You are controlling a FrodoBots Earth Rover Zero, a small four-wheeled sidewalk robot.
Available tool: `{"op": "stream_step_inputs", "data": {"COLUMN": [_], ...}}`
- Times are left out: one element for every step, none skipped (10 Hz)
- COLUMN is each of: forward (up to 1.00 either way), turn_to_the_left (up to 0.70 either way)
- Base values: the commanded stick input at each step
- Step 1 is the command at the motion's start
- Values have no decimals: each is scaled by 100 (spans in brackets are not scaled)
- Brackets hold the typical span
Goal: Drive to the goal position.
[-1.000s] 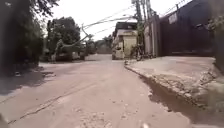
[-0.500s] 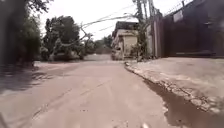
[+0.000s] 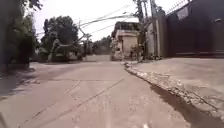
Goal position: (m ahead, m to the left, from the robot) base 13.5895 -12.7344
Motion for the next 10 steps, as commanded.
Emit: {"op": "stream_step_inputs", "data": {"forward": [100,100,100,100,100,100,100,100,100,100], "turn_to_the_left": [2,2,2,2,2,2,2,2,2,2]}}
